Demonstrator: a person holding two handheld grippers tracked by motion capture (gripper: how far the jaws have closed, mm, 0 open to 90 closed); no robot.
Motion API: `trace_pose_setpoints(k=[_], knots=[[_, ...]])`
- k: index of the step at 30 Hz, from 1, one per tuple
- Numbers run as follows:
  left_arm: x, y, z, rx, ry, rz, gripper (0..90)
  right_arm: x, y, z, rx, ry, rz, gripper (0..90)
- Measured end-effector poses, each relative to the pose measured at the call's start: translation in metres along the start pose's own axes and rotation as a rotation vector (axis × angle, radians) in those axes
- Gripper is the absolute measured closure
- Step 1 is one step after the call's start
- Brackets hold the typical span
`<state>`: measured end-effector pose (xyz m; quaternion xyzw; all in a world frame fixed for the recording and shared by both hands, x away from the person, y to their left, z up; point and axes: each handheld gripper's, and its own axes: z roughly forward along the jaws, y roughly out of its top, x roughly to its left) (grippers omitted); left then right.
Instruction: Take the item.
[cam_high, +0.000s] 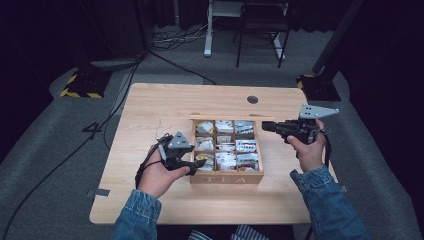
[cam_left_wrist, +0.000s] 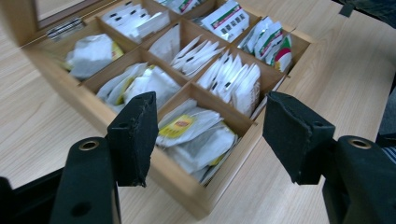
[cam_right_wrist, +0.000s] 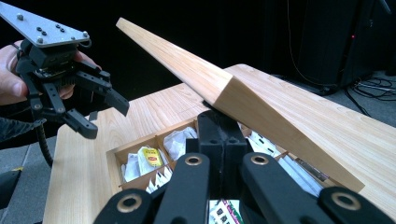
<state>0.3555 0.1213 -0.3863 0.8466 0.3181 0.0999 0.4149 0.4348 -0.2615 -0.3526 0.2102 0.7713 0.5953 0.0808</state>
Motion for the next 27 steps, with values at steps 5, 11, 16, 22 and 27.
trace_pose_setpoints(k=[5,11,16,22,27], knots=[[-0.012,0.01,0.011,-0.004,-0.034,0.019,36.3,0.0,0.0,0.0,-0.001,-0.001,0.001,90.0],[-0.031,0.023,0.028,-0.009,-0.086,0.031,35.8,0.0,0.0,0.0,-0.001,-0.001,0.002,90.0],[-0.041,0.034,0.044,-0.004,-0.11,0.051,35.8,0.0,0.0,0.0,0.0,-0.001,0.001,90.0],[-0.048,0.041,0.062,0.005,-0.128,0.04,35.8,0.0,0.0,-0.001,0.001,0.001,0.001,90.0],[-0.053,0.045,0.074,0.018,-0.137,0.055,35.8,0.0,0.0,-0.001,0.001,0.001,0.002,90.0]])
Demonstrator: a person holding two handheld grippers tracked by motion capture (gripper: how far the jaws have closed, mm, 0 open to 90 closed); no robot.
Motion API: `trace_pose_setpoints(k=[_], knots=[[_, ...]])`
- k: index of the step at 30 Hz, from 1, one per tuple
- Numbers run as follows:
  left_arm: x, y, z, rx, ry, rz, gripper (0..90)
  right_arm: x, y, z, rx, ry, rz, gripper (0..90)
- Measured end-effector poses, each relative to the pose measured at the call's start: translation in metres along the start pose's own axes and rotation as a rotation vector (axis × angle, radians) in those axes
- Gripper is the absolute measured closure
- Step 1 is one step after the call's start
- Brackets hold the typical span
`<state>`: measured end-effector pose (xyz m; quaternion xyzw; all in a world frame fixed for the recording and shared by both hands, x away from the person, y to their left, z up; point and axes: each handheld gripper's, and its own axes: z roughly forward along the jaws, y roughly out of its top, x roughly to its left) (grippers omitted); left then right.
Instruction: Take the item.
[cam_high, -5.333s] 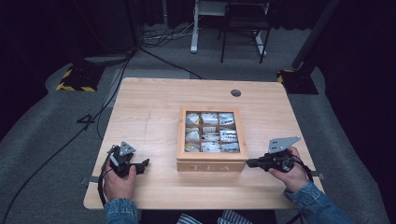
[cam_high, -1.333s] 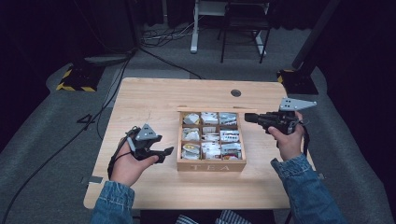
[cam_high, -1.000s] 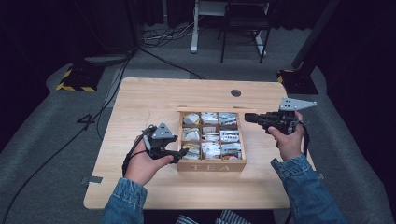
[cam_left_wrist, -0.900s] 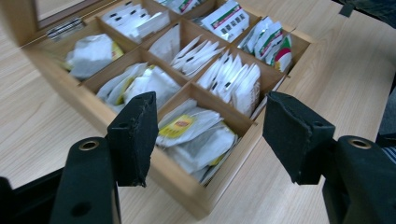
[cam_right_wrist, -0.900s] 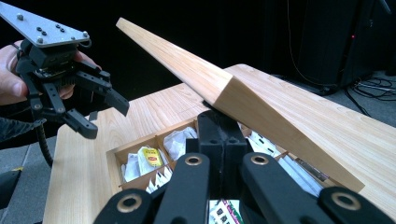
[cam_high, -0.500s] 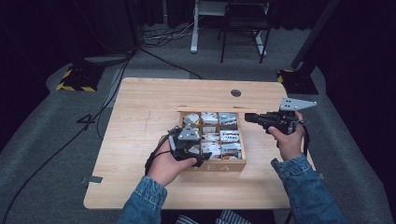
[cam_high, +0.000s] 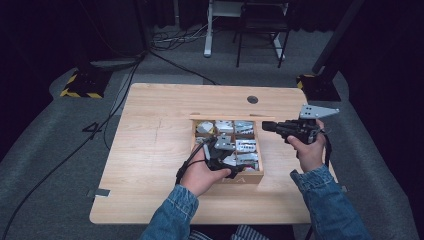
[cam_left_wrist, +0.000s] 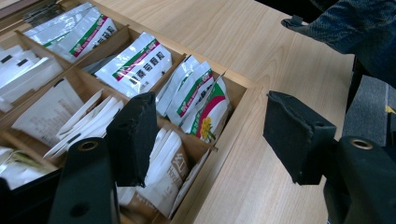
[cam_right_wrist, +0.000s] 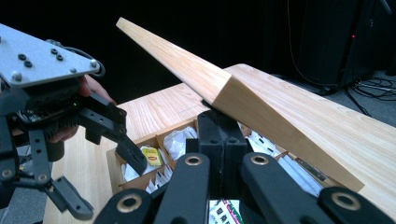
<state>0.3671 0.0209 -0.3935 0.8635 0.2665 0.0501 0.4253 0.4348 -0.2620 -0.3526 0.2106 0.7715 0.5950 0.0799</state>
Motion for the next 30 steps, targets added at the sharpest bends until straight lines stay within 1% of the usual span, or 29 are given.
trace_pose_setpoints(k=[7,13,15,22,24,25,27,28,29,30], knots=[[0.001,0.003,0.015,0.009,-0.003,-0.001,36.0,0.0,0.0,0.0,0.0,0.002,-0.001,90.0],[0.002,0.004,0.029,0.017,-0.032,-0.004,36.2,0.0,0.0,0.0,0.001,0.002,0.0,90.0],[0.003,0.004,0.033,0.026,-0.045,0.001,36.8,0.0,0.0,-0.001,-0.003,0.004,0.002,90.0],[0.006,0.003,0.044,0.052,-0.055,-0.016,39.2,-0.001,0.0,-0.001,-0.005,0.005,0.002,90.0],[0.008,0.003,0.047,0.065,-0.066,-0.026,41.4,-0.001,0.0,-0.001,-0.005,0.006,0.003,90.0],[0.008,0.003,0.049,0.068,-0.07,-0.029,44.1,-0.001,0.0,-0.001,-0.004,0.006,0.002,90.0],[0.009,0.004,0.051,0.091,-0.08,-0.034,47.3,-0.001,0.0,-0.001,-0.004,0.006,0.002,90.0],[0.009,0.003,0.054,0.089,-0.083,-0.037,50.6,-0.001,0.0,-0.001,-0.005,0.007,0.002,90.0],[0.01,0.003,0.055,0.098,-0.084,-0.038,53.3,-0.001,0.0,-0.001,-0.005,0.007,0.002,90.0],[0.01,0.003,0.056,0.099,-0.083,-0.04,53.5,-0.001,0.0,-0.001,-0.005,0.007,0.002,90.0]])
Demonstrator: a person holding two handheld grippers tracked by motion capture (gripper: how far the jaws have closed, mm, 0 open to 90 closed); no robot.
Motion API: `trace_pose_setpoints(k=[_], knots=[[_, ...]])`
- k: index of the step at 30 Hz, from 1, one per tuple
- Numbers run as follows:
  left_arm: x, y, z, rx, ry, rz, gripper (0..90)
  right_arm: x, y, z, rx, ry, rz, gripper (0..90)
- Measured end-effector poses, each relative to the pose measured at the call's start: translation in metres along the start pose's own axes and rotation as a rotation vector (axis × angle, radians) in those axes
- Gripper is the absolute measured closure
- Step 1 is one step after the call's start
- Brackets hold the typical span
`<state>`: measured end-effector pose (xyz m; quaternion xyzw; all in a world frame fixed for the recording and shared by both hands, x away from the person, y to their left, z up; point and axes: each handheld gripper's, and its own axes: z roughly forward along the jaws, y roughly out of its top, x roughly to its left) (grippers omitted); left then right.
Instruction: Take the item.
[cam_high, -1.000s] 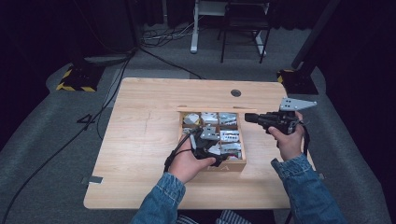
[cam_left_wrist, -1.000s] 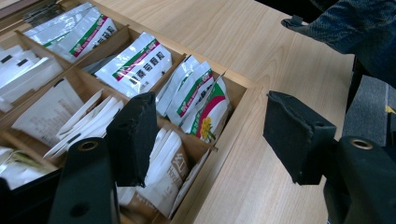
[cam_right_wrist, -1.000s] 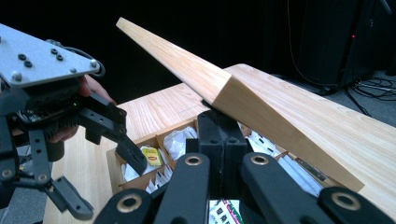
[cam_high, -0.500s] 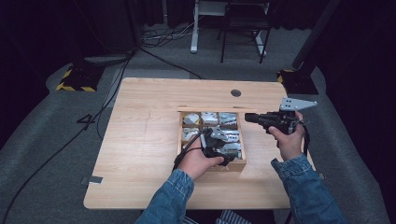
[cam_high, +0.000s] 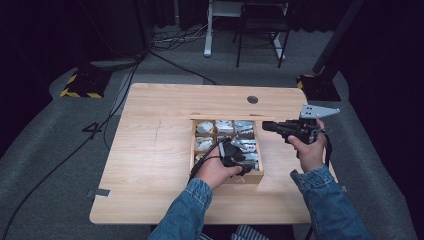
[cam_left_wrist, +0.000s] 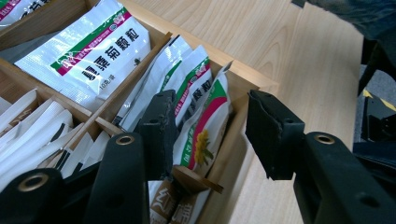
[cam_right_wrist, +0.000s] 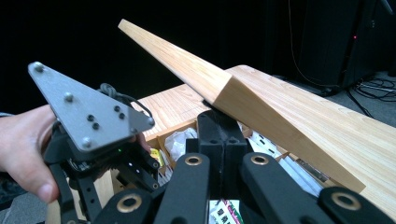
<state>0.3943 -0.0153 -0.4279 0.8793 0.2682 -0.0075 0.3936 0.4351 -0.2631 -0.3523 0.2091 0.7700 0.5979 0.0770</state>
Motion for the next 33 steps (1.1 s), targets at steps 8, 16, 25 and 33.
trace_pose_setpoints(k=[8,16,25,33], knots=[[0.006,0.001,0.005,0.026,-0.021,-0.042,65.8,0.0,0.0,0.001,0.002,0.003,-0.003,90.0],[0.007,0.001,0.012,0.059,-0.025,-0.059,76.6,0.001,0.0,0.002,0.005,0.003,-0.006,90.0],[0.005,0.0,0.012,0.073,-0.035,-0.017,89.8,0.001,0.0,0.002,0.004,0.004,-0.008,90.0],[0.003,0.001,0.011,0.068,-0.024,0.002,89.9,0.001,0.0,0.002,0.003,0.005,-0.007,90.0]])
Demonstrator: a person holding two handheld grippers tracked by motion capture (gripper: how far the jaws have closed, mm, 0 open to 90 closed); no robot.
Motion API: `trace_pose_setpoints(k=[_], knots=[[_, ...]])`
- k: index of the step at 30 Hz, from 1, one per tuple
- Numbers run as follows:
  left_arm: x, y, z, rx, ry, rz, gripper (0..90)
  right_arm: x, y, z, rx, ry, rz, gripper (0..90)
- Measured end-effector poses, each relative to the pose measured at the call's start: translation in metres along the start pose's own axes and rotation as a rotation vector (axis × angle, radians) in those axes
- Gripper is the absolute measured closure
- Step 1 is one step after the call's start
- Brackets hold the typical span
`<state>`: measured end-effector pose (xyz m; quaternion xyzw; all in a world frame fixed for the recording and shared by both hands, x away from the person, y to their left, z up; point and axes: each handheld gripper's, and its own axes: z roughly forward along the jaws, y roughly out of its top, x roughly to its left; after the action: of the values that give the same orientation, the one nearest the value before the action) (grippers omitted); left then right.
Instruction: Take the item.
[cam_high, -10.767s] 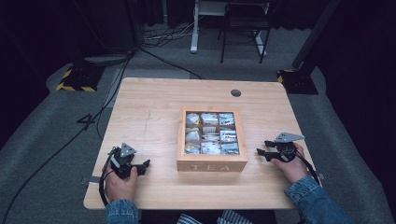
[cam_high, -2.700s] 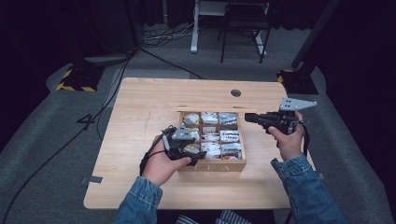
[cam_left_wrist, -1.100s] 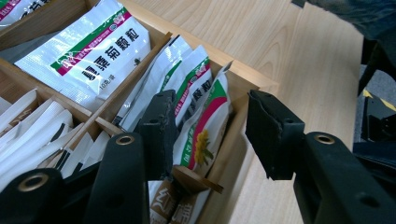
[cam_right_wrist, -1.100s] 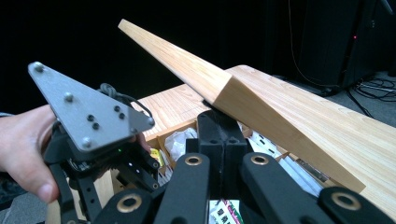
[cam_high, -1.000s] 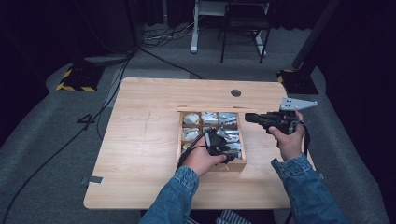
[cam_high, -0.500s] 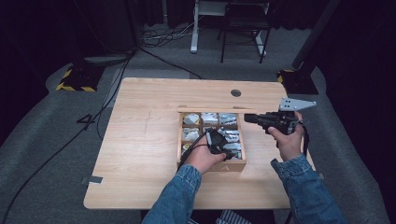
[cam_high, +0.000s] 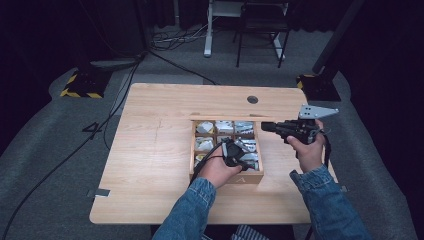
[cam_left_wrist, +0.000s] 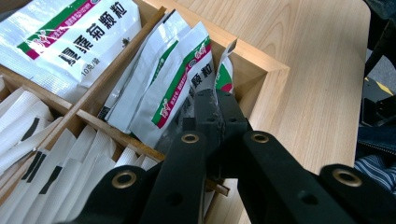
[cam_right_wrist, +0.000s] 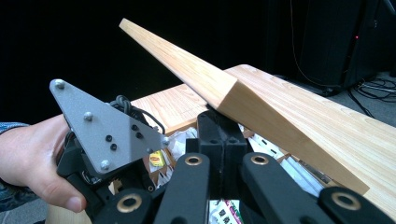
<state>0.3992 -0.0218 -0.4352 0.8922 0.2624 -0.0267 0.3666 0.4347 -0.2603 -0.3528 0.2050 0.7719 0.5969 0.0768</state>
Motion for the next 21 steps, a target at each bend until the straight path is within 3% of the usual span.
trace_pose_setpoints(k=[13,21], knots=[[-0.007,0.008,-0.026,-0.106,0.04,0.032,89.9,0.0,0.0,0.0,0.0,-0.001,0.001,90.0],[-0.012,0.009,-0.039,-0.158,0.043,0.045,89.9,0.0,0.0,0.0,0.001,-0.001,0.0,90.0]])
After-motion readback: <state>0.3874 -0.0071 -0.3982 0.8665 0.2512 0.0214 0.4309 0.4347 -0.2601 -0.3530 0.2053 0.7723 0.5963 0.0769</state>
